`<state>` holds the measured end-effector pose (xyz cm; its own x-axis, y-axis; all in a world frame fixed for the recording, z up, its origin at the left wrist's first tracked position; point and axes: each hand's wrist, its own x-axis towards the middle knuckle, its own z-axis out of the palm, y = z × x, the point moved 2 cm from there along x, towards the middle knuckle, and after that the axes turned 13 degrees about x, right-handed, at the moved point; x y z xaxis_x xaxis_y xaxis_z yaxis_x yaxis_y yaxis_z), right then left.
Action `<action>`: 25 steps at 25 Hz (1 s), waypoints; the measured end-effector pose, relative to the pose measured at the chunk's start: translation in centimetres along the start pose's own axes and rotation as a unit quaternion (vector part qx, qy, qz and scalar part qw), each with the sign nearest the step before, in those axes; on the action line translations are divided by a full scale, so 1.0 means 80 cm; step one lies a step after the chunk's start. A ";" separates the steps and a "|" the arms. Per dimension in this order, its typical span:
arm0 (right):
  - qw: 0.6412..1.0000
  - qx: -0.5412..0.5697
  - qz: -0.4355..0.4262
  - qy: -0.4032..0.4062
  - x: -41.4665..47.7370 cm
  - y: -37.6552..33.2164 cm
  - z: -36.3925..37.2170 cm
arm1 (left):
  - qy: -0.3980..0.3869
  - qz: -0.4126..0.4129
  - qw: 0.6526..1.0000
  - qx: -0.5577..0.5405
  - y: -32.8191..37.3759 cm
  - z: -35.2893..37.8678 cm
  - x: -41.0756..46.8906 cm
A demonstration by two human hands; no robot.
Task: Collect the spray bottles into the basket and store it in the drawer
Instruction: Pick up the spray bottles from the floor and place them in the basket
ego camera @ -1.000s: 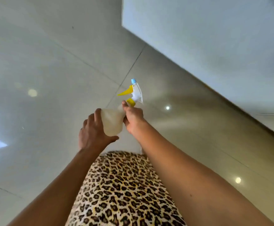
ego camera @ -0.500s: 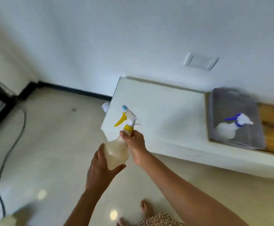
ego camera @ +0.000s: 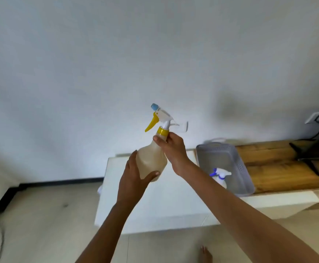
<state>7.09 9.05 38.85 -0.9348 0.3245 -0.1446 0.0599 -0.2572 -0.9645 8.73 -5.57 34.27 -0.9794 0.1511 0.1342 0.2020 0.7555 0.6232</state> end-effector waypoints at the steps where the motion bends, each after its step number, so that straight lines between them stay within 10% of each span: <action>1: 1.000 0.002 -0.014 0.005 0.019 -0.014 -0.023 | -0.001 0.015 1.000 -0.014 0.020 0.015 0.020; 11: 0.996 -0.043 -0.034 0.072 0.188 -0.006 -0.289 | -0.105 0.024 0.991 -0.086 0.175 0.219 0.132; 25: 0.949 -0.210 0.158 0.174 0.274 0.279 -0.434 | -0.354 0.119 0.920 0.116 0.099 0.421 0.078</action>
<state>0.07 42.00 6.50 -0.6791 0.5915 -0.4348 0.5201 -0.0303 -0.8536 3.94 22.82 14.09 -0.6829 0.6460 -0.3411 0.4849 0.7501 0.4497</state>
